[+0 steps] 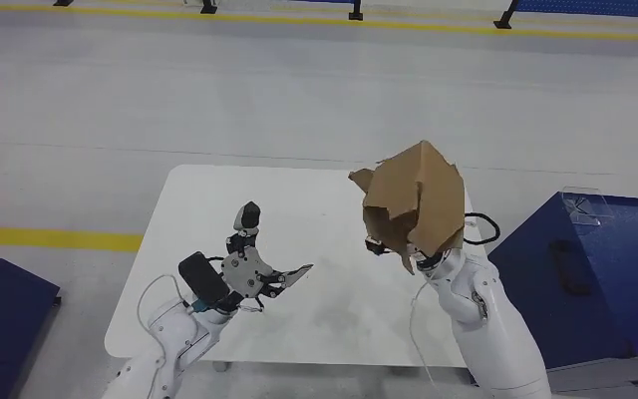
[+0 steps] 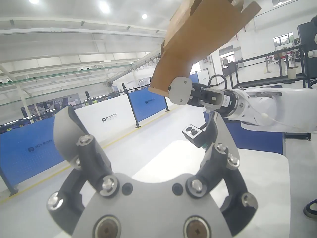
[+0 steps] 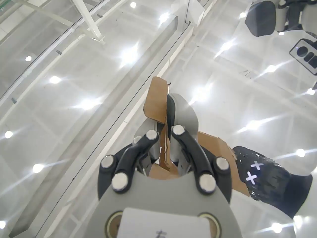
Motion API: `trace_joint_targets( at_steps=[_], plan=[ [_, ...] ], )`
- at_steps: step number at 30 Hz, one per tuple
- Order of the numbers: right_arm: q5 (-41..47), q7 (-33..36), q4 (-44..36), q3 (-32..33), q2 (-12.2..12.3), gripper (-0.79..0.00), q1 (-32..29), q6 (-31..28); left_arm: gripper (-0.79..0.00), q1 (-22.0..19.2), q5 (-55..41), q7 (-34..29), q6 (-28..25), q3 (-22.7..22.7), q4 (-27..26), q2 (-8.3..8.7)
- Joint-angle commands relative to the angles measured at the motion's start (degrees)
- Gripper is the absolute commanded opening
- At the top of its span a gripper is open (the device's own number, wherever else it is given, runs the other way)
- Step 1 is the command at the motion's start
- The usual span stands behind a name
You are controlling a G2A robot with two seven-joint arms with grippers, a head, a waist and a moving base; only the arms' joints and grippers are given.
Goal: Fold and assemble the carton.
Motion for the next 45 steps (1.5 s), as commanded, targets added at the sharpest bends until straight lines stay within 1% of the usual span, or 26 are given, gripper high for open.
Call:
trace_joint_targets(
  at_steps=[1,5,7,10,17,18,19,21,24,28,33,45],
  plan=[
    [-2.7,1.6,-0.1,-0.4,-0.1,-0.785,-0.3,-1.1,0.0,0.2,0.3,0.3,0.4,0.0,-0.1,-0.06],
    [-4.1,3.1,0.7,-0.7,-0.3,-0.785,-0.2,-2.3,0.0,0.8,0.0,0.2,0.9,-0.7,-0.9,-0.11],
    [-6.0,3.9,0.9,-0.6,-0.3,-0.785,-0.2,-3.6,0.0,1.3,-1.7,0.2,0.1,-1.4,-1.6,-0.09],
    [-6.6,5.0,1.7,-0.8,-0.4,-0.785,-0.1,-3.9,0.0,2.1,-4.6,-0.3,-1.7,-2.7,-2.1,0.02],
    [-6.5,5.0,2.0,-0.8,-0.5,-0.785,0.1,-4.4,0.0,2.1,-4.6,-0.3,-1.7,-2.7,-2.1,0.02],
    [-6.5,5.0,2.0,-0.8,-0.5,-0.785,0.1,-4.4,0.0,2.2,-5.3,-0.5,-0.8,-3.0,-2.4,-0.04],
    [-6.7,4.8,2.0,-0.8,-0.5,-0.785,0.0,-4.6,0.0,2.5,-6.0,-0.8,1.2,-3.5,-3.1,-0.14],
    [-8.2,4.7,1.4,-0.8,-0.5,-0.785,-0.3,-5.8,0.0,3.3,-4.7,-1.1,4.6,-4.0,-5.0,-0.25],
    [-9.0,5.2,1.4,-1.1,-0.6,-0.785,-0.6,-6.0,0.0,4.6,1.4,0.5,10.0,-4.1,-7.2,-0.34],
    [-9.7,5.3,1.6,-1.3,-0.7,-0.785,-0.7,-5.8,0.0,5.6,7.7,0.9,13.9,-2.9,-8.5,-0.53],
    [-10.7,5.6,1.8,-1.4,-0.8,-0.785,-0.9,-5.8,0.0,5.6,12.4,0.5,16.9,-1.3,-8.9,-0.88],
    [-11.8,6.0,1.6,-1.6,-1.0,-0.785,-1.8,-5.2,0.0,3.3,14.4,-0.6,17.8,1.3,-8.1,-1.81]
  ],
)
